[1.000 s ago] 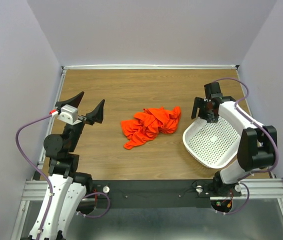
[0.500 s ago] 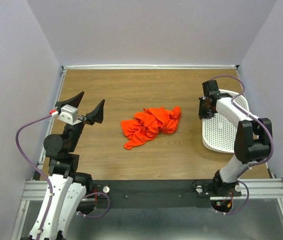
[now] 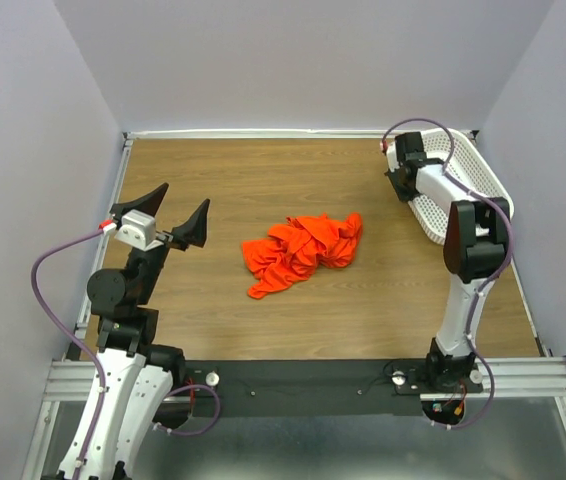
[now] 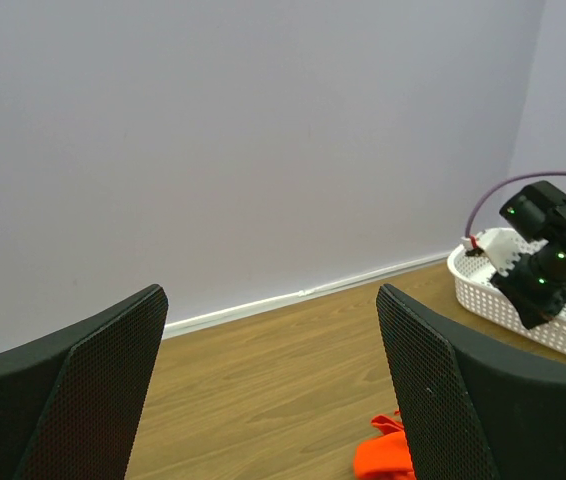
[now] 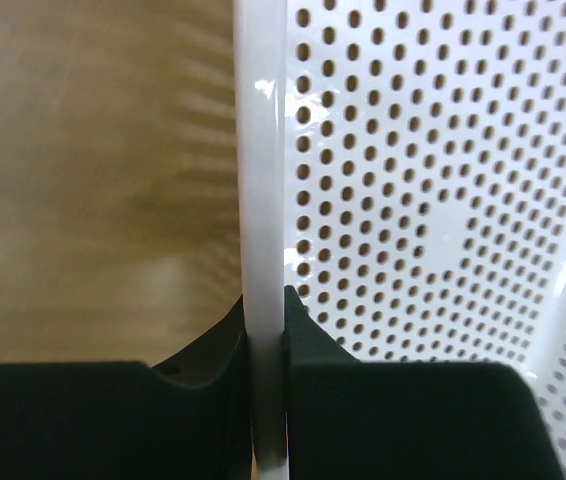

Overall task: Fold and stack the t-shirts
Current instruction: Flatten the tshirt out

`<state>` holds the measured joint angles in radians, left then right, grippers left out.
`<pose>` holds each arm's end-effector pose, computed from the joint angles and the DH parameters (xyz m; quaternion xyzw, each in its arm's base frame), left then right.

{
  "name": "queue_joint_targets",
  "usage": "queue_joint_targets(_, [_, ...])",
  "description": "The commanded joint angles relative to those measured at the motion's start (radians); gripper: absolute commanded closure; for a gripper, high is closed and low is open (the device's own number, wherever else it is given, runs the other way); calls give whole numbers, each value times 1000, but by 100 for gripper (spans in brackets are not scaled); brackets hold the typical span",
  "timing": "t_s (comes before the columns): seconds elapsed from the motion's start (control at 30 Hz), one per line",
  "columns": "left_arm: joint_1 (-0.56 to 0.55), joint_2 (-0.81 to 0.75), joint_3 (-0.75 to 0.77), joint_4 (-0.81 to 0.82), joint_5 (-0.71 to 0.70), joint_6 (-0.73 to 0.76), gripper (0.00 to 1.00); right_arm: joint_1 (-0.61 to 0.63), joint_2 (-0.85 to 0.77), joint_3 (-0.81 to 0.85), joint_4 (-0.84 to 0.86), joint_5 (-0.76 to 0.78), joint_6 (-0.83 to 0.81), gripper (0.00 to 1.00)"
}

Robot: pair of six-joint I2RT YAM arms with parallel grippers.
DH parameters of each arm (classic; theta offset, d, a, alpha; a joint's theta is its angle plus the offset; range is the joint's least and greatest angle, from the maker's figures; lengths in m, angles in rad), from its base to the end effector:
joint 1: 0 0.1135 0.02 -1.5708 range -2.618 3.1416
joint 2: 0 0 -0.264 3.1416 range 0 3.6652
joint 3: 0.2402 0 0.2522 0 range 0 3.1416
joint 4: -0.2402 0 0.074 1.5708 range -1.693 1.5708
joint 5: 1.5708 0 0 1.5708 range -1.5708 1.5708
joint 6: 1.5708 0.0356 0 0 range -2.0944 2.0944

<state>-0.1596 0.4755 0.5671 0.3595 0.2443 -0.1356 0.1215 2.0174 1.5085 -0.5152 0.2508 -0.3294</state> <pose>0.1185 -0.0278 0.3638 0.1096 0.5258 -0.1877 0.8224 0.4314 0.0438 0.1920 -0.1806 0.9387 -0.1476 0.2539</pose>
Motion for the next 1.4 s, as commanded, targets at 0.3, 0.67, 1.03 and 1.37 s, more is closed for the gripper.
queue_joint_targets(0.3, [-8, 0, 17, 24, 32, 7, 7, -59, 280, 361, 58, 163, -70, 98])
queue_joint_targets(0.67, [-8, 12, 14, 29, 52, 10, 7, -105, 346, 467, 58, 174, -66, 50])
queue_joint_targets(1.03, [-12, 174, 33, 42, 206, -61, 7, -76, -64, 282, 60, -284, -108, 0])
queue_joint_targets(1.37, [-171, 621, 233, -289, 112, -102, 23, 142, -487, -252, 57, -1198, -76, 6])
